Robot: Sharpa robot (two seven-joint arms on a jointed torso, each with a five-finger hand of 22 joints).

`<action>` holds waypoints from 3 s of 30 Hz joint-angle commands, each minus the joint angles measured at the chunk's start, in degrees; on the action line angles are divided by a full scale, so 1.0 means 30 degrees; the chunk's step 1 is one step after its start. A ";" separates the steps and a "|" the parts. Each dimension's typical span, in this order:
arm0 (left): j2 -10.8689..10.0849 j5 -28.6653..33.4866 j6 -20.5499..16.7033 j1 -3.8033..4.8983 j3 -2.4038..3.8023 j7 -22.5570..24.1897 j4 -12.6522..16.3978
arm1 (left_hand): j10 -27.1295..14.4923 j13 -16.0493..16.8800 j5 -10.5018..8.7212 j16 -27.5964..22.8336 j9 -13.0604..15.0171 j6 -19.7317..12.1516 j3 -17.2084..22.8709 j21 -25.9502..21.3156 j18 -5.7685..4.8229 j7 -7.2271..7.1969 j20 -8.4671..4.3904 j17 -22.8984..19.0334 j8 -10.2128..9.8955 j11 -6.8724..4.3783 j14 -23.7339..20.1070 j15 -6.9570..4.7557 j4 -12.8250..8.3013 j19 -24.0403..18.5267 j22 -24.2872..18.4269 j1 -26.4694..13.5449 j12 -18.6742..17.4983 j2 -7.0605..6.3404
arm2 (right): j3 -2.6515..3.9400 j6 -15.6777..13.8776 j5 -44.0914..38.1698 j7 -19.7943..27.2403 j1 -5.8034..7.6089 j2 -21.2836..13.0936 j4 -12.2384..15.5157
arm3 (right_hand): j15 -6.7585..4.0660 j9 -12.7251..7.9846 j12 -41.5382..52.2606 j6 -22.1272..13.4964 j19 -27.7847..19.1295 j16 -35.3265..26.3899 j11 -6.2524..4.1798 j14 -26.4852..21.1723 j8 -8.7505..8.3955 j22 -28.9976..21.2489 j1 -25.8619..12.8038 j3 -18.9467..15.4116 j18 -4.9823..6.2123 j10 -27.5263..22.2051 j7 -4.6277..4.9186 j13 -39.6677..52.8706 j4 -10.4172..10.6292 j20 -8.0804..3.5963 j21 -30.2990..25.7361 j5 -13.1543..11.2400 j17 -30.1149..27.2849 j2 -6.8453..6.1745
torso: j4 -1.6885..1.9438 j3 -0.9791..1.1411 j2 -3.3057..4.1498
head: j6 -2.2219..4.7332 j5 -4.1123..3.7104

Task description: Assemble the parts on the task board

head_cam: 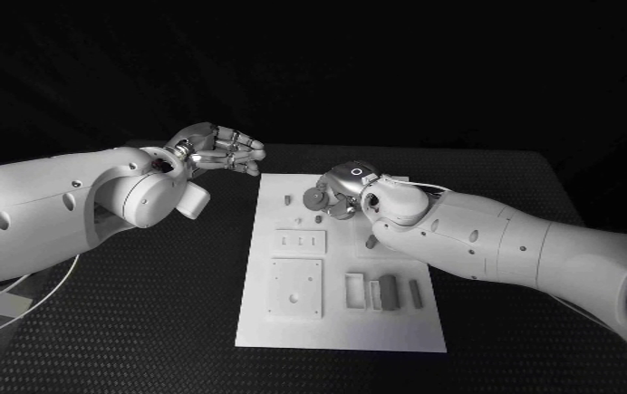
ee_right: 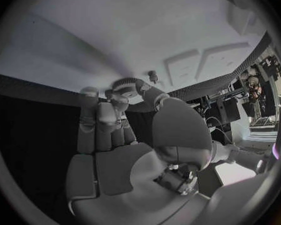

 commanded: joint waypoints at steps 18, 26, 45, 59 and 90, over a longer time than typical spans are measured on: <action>-0.0215 -0.0059 0.0065 0.0016 0.0012 0.0147 0.0068 | -0.0038 0.0025 -0.0072 -0.0157 0.0016 -0.0150 0.0125 -0.0068 0.0258 0.0278 0.0081 0.0052 -0.0088 0.0086 0.0092 -0.0021 0.0009 0.0047 0.0041 -0.0164 -0.0075 -0.0012 | 0.0450 -0.0337 0.0430 -0.0114 0.0430 -0.1668 0.1483 | 0.0045 -0.0046 0.0144 0.0342 -0.0121 -0.0053 -0.0036 -0.0017 0.0070 0.0368 -0.0060 -0.0202 0.1289 -0.0192 0.0159 -0.0076 0.0151 -0.0140 -0.0051 0.0058 0.0062 0.0445 | -0.0026 0.0022 -0.0011 | 0.0214 -0.0176; -0.0345 -0.0059 0.0027 0.0016 0.0012 0.0198 -0.0060 | -0.0038 0.0026 -0.0072 -0.0163 0.0018 -0.0150 0.0127 -0.0070 0.0260 0.0278 0.0079 0.0058 -0.0088 0.0086 0.0093 -0.0022 0.0002 0.0047 0.0042 -0.0156 -0.0077 -0.0018 | 0.1407 -0.1461 0.1490 0.0474 0.0734 -0.3360 0.2961 | 0.0055 -0.0069 0.0195 0.0371 -0.0120 -0.0052 -0.0029 -0.0013 0.0065 0.0370 0.0106 -0.0264 0.1289 -0.0189 0.0167 -0.0116 -0.0017 -0.0178 -0.0020 0.0059 0.0089 0.0042 | -0.0055 0.0059 -0.0027 | 0.0373 -0.0246; 0.0003 -0.0295 0.0585 -0.0433 0.0012 0.0451 -0.1146 | 0.0362 0.0163 -0.0073 -0.0362 0.0195 0.0536 0.0157 -0.0141 0.0251 -0.0300 0.0087 0.0233 0.0279 -0.0087 0.0112 -0.0011 -0.0004 0.0014 0.0092 -0.0024 0.0077 0.0284 | 0.1722 0.0299 0.6655 0.6119 0.1267 -0.6692 0.1789 | 0.0237 0.0210 -0.6301 0.0151 -0.2336 -0.2267 -0.0035 -0.1718 0.0151 0.0137 0.1295 -0.0101 0.1260 -0.1936 0.0144 -0.6378 -0.2630 0.1061 -0.1441 0.0144 -0.0937 -0.0796 | -0.0534 0.0517 -0.0494 | 0.0536 -0.0213; 0.0089 -0.0295 0.0594 -0.0583 0.0012 0.0344 -0.1408 | 0.0236 0.0141 -0.0073 -0.0441 0.0142 0.0400 0.0054 -0.0163 0.0253 -0.0112 0.0091 0.0301 0.0158 -0.0029 0.0127 -0.0008 -0.0001 0.0016 0.0115 -0.0032 -0.0029 0.0200 | 0.1658 0.1899 0.6859 0.7738 0.0503 -0.6084 -0.1218 | 0.0615 0.0349 -1.1294 -0.0485 -0.2319 -0.2033 0.0543 -0.1901 0.0250 0.0295 0.1734 0.0130 0.1289 -0.1729 0.0243 -1.1956 -0.3488 0.1245 -0.1603 0.0057 -0.1121 -0.0728 | -0.0678 0.0777 -0.0672 | 0.0327 -0.0379; 0.0138 -0.0299 0.0715 -0.0726 0.0014 0.0317 -0.1503 | 0.0168 0.0137 -0.0073 -0.0522 0.0106 0.0300 -0.0005 -0.0192 0.0246 -0.0018 0.0104 0.0367 0.0072 0.0011 0.0133 0.0006 0.0016 0.0006 0.0133 -0.0130 -0.0092 0.0226 | 0.1662 0.2556 0.9664 0.9093 -0.1116 -0.4356 -0.4147 | 0.0185 0.0405 -1.0475 -0.0568 -0.1877 -0.1893 0.0100 -0.1500 0.0455 0.0300 0.1955 -0.0214 0.1289 0.0017 0.0165 -1.2107 -0.3830 0.1035 -0.1525 0.0056 -0.1389 0.0255 | -0.0540 0.0698 -0.0643 | 0.0123 -0.0374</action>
